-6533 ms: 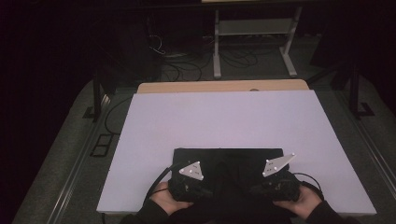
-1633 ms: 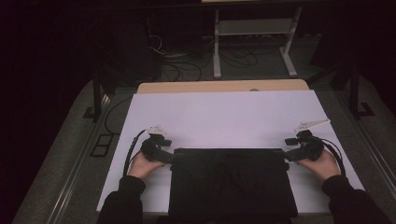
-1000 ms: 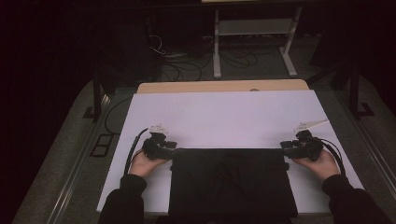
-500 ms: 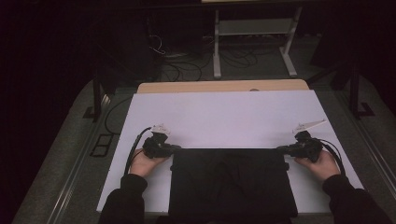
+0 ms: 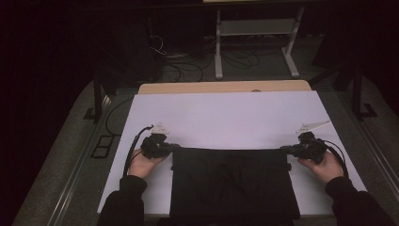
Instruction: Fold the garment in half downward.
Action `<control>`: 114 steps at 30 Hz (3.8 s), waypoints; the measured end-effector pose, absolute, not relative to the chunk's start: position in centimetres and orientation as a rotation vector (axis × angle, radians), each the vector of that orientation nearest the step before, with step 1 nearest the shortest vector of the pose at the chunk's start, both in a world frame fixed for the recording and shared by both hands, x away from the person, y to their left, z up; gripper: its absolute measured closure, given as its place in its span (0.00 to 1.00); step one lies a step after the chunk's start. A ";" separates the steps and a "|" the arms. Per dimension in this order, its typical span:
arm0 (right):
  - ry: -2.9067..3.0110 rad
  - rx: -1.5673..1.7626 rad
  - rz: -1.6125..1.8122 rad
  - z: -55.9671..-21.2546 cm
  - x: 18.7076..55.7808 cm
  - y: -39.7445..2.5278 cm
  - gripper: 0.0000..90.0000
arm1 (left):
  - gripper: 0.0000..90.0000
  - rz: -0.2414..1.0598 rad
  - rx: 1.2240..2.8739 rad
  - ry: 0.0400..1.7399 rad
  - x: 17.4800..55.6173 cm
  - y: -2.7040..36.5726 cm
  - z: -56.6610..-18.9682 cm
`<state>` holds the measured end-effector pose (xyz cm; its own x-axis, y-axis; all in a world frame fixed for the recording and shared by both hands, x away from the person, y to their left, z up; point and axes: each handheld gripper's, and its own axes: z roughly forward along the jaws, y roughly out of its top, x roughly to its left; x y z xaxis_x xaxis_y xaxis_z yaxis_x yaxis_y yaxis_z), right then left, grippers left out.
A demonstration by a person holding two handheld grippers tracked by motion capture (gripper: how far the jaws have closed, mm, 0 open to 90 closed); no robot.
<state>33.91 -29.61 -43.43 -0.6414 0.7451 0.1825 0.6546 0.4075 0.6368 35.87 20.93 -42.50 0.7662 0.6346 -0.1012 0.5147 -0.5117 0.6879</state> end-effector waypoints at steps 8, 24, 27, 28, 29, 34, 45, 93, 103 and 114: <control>2.501 1.248 1.027 -43.1 33.7 -29.4 0.97 | 0.96 0.313 2.262 0.834 35.5 20.4 -41.9; 2.459 1.221 1.047 -42.0 33.7 -29.5 0.97 | 0.96 0.318 2.229 0.824 35.4 20.8 -40.9; 2.452 1.217 1.053 -41.9 33.7 -29.5 0.97 | 0.96 0.324 2.228 0.818 35.3 20.9 -40.7; 2.451 1.214 1.051 -41.9 33.7 -29.6 0.97 | 0.96 0.326 2.224 0.817 35.3 20.9 -40.6; 2.451 1.216 1.052 -41.8 33.7 -29.6 0.97 | 0.96 0.327 2.223 0.820 35.3 20.9 -40.6; 2.449 1.204 1.051 -41.7 33.7 -29.6 0.97 | 0.96 0.329 2.225 0.814 35.4 21.1 -40.5; 2.442 1.173 1.055 -41.2 33.9 -29.5 0.97 | 0.96 0.349 2.194 0.824 35.4 21.5 -39.8; 2.400 1.177 1.050 -36.6 39.8 -28.4 0.97 | 0.96 0.409 2.250 0.875 41.2 21.2 -35.2; 2.368 1.213 1.036 -35.6 41.5 -28.0 0.97 | 0.96 0.437 2.249 0.931 43.5 20.8 -34.5; 2.329 1.236 1.039 -34.7 43.2 -28.1 0.97 | 0.96 0.444 2.223 0.976 45.3 20.4 -34.3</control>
